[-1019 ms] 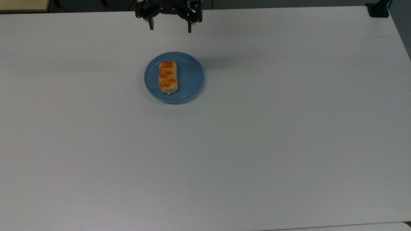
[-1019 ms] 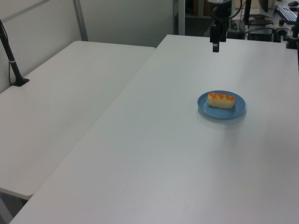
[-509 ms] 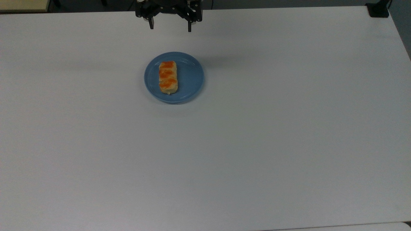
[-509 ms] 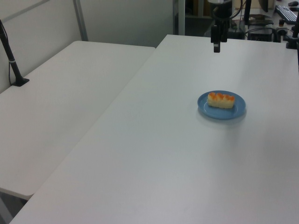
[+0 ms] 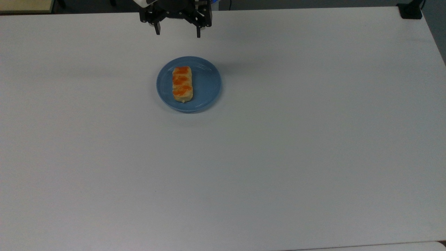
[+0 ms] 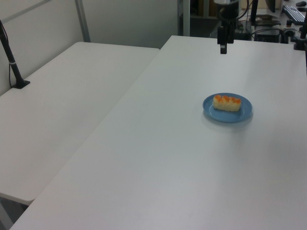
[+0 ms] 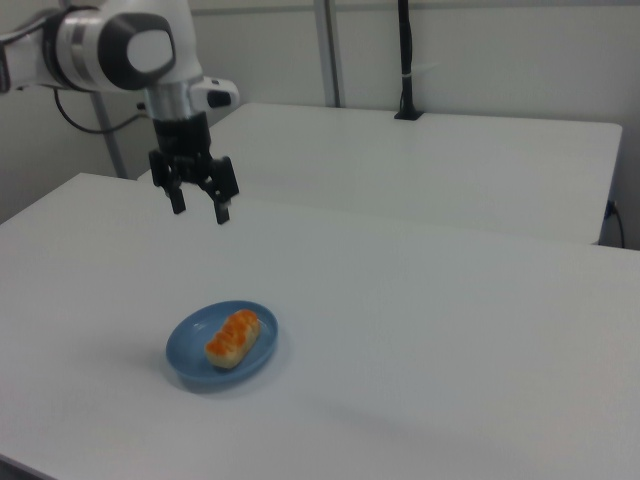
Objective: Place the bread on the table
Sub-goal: 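Lower the gripper onto the orange-topped bread roll and close it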
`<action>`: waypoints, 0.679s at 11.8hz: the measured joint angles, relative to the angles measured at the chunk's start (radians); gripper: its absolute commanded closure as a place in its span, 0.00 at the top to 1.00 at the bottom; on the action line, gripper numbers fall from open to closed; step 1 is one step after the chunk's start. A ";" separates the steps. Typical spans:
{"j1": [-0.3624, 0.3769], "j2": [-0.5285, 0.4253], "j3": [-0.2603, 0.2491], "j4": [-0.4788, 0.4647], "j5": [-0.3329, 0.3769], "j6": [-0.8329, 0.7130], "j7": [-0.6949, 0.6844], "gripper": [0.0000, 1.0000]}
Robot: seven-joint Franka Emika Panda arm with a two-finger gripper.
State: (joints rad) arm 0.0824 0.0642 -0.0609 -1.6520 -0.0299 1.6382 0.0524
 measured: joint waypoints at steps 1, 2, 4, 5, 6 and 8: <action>0.000 0.010 -0.009 -0.044 0.000 0.047 -0.005 1.00; 0.000 0.022 -0.015 -0.105 0.000 0.116 -0.006 1.00; 0.016 0.047 -0.026 -0.254 -0.027 0.270 -0.013 1.00; 0.039 0.063 -0.036 -0.312 -0.039 0.327 -0.013 1.00; 0.060 0.084 -0.043 -0.345 -0.044 0.361 -0.013 0.96; 0.070 0.125 -0.048 -0.357 -0.048 0.384 -0.013 0.90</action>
State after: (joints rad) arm 0.1520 0.1890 -0.1091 -2.0087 -0.0784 2.0226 0.0393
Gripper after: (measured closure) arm 0.035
